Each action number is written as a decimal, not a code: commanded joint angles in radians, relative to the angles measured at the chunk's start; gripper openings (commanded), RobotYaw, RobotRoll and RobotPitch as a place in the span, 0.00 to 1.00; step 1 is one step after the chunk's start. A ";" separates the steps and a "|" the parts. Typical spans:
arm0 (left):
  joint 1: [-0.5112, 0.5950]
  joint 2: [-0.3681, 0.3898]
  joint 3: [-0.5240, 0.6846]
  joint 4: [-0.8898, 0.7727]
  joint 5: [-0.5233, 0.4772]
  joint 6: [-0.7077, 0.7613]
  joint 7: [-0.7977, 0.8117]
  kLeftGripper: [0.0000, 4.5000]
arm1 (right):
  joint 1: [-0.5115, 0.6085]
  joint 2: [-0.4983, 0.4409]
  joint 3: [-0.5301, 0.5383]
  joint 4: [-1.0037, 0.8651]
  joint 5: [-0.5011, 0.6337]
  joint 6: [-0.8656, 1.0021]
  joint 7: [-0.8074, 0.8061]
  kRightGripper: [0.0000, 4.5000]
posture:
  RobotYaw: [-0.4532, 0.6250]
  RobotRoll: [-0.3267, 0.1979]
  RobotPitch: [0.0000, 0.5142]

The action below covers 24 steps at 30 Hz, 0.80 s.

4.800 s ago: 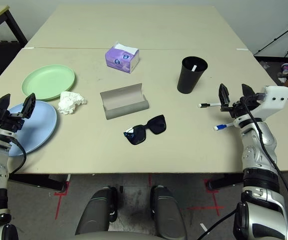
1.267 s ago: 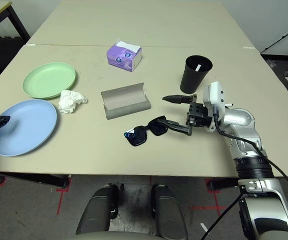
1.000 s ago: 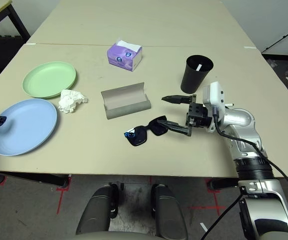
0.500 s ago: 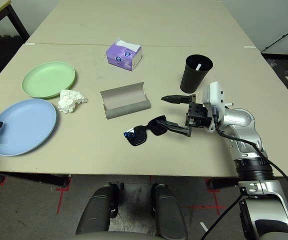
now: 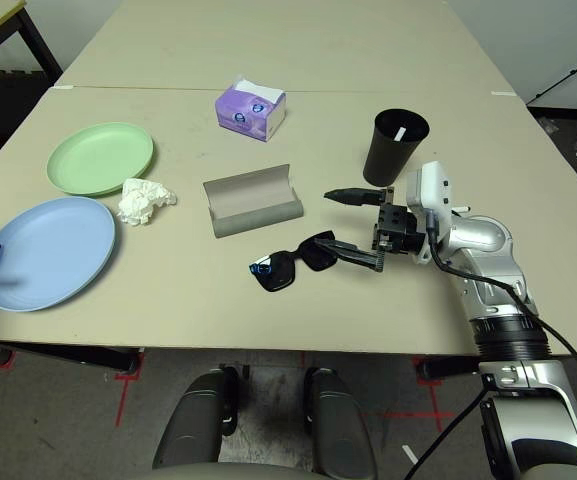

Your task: Organize and tidy the items on the table.

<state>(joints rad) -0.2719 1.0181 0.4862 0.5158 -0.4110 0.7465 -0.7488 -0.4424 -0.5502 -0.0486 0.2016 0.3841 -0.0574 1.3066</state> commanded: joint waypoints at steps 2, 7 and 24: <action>-0.017 0.004 0.023 -0.020 -0.047 0.094 -0.019 0.01 | 0.010 -0.014 0.006 -0.013 0.005 0.000 -0.001 1.00 | 0.41 0.62 0.31; -0.007 0.046 0.060 -0.066 -0.102 0.176 -0.076 0.01 | 0.009 -0.015 0.008 -0.007 0.001 -0.004 0.001 1.00 | 0.41 0.62 0.31; -0.253 0.129 0.040 0.141 -0.071 0.121 -0.062 0.01 | -0.006 0.003 0.024 0.011 -0.007 -0.016 0.002 1.00 | 0.42 0.62 0.30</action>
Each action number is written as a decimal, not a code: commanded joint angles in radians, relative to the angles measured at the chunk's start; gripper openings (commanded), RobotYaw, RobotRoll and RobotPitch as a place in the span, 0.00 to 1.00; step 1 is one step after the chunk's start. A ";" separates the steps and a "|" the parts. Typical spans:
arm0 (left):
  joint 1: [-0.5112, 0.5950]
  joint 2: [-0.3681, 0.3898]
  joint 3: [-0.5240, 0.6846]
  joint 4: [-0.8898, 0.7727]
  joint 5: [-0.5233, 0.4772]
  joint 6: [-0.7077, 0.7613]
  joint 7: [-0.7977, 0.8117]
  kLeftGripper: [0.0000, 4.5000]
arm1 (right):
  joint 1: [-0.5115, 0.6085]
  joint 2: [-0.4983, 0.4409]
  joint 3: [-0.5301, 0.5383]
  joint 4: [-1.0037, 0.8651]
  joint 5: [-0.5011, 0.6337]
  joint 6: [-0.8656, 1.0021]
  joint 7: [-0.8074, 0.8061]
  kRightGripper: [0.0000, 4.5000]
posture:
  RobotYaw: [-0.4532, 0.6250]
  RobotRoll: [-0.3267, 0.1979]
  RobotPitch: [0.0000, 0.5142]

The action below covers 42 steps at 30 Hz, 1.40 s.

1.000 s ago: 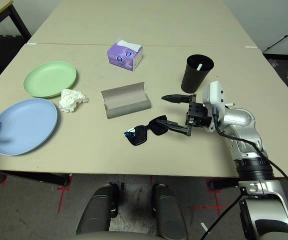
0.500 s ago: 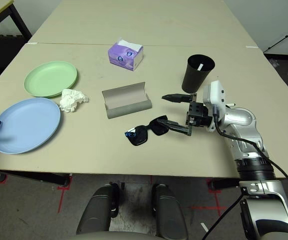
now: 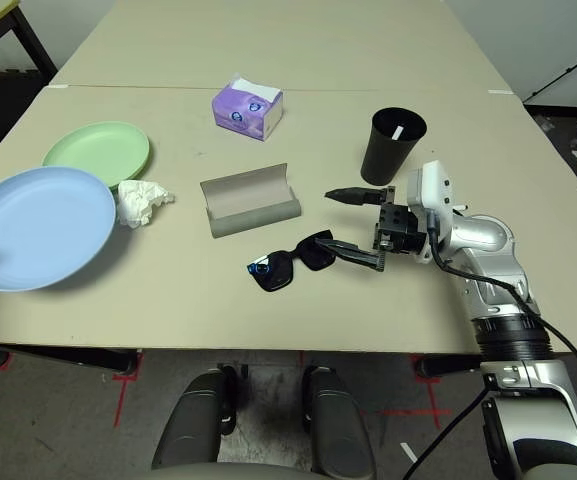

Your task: Organize and tidy the items on the table.

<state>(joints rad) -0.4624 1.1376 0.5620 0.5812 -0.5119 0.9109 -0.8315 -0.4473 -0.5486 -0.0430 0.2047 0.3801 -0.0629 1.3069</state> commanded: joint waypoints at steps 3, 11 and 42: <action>-0.178 -0.027 -0.076 0.157 0.060 -0.101 0.060 0.01 | -0.002 0.002 0.020 0.008 -0.002 -0.011 0.000 1.00 | 0.42 0.62 0.30; -0.433 -0.179 -0.134 0.374 0.140 -0.335 0.235 0.01 | 0.001 -0.002 0.024 -0.009 0.004 -0.006 -0.008 1.00 | 0.41 0.62 0.29; -0.601 -0.290 -0.203 0.606 0.288 -0.666 0.444 0.59 | 0.034 -0.019 0.026 -0.063 0.017 0.021 -0.042 1.00 | 0.39 0.62 0.29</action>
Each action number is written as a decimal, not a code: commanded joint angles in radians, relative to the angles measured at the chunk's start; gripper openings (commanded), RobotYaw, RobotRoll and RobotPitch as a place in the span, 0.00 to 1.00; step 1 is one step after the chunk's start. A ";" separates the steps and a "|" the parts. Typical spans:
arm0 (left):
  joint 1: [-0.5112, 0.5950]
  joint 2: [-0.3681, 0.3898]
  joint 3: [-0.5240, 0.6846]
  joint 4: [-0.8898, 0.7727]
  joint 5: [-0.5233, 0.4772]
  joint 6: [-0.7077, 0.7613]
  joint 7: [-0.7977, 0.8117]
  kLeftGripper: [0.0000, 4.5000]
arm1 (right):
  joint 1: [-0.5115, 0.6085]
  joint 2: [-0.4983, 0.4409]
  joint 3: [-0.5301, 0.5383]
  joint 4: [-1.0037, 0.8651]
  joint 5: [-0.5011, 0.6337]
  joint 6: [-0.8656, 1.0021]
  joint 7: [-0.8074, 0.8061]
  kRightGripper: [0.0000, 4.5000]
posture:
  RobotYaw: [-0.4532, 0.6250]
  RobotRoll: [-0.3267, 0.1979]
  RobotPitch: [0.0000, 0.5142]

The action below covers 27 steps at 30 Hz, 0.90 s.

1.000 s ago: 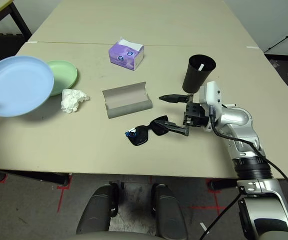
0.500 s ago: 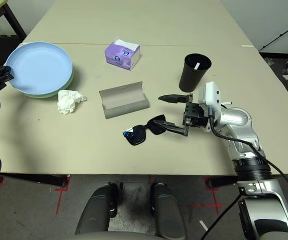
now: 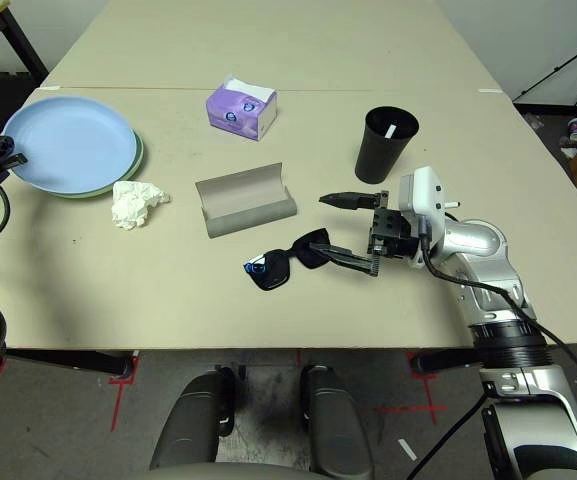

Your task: Organize and tidy the items on the table.

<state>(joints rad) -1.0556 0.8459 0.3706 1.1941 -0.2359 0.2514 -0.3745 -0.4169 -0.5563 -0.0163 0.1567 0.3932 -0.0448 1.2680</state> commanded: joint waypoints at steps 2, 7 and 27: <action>-0.013 0.002 -0.009 -0.017 0.005 0.006 -0.034 0.75 | 0.001 -0.011 0.000 -0.013 0.003 0.002 -0.003 1.00 | 0.40 0.62 0.29; -0.031 0.005 -0.014 -0.097 -0.035 0.111 -0.198 1.00 | -0.002 -0.010 0.001 -0.010 0.003 0.001 -0.002 1.00 | 0.40 0.62 0.28; 0.318 0.047 -0.120 -0.767 -0.155 0.561 -0.551 1.00 | -0.020 -0.007 -0.041 -0.051 0.052 0.207 -0.166 1.00 | 0.41 0.62 0.28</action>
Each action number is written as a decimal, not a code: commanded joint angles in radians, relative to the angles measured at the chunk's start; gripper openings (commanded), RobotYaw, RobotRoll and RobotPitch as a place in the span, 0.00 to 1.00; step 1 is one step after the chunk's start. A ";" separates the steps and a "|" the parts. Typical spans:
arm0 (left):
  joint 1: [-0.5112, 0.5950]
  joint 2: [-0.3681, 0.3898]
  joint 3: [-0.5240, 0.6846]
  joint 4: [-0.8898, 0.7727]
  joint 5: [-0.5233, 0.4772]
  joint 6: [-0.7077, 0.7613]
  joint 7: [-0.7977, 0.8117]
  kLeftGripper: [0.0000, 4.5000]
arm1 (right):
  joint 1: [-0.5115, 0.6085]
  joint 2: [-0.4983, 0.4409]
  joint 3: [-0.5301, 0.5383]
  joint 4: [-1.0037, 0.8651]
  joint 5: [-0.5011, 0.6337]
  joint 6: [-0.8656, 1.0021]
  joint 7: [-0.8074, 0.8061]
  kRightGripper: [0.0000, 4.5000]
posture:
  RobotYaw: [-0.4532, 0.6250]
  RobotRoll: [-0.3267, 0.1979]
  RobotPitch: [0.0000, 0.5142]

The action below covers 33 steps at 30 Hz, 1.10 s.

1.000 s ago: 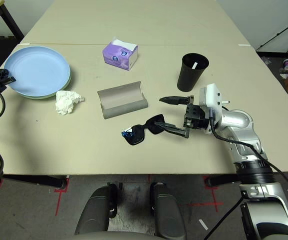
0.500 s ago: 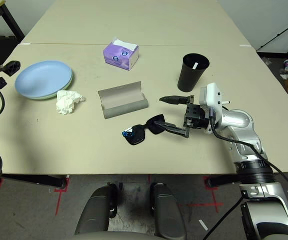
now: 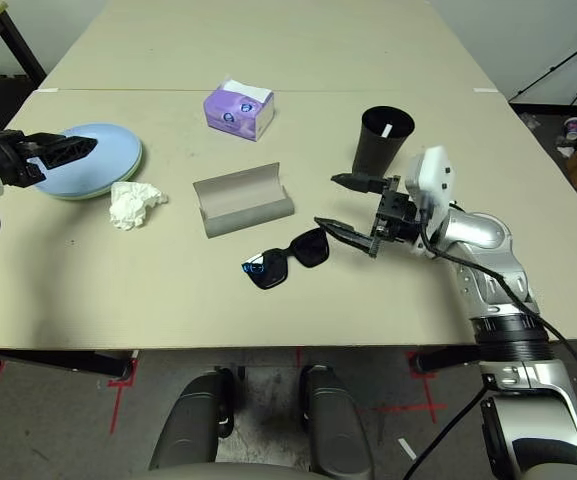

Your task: Organize and tidy the items on the table.

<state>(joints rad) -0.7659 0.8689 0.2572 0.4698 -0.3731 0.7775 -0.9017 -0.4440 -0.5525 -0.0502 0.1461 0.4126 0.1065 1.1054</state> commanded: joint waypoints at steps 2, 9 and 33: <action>0.045 0.033 -0.012 -0.057 -0.024 0.046 -0.040 1.00 | 0.002 -0.012 -0.010 -0.049 0.039 0.068 0.000 1.00 | 0.40 0.62 0.28; 0.201 0.055 -0.083 -0.152 -0.025 0.005 -0.166 1.00 | 0.015 -0.010 -0.016 -0.056 0.047 0.038 0.016 1.00 | 0.40 0.62 0.28; 0.123 -0.068 -0.174 0.043 0.115 -0.265 -0.081 1.00 | 0.034 -0.015 -0.014 -0.076 0.045 0.026 0.009 1.00 | 0.39 0.62 0.28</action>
<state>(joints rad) -0.6350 0.8027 0.0959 0.4944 -0.2690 0.5154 -0.9709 -0.4189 -0.5582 -0.0550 0.0877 0.4578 0.1417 1.1134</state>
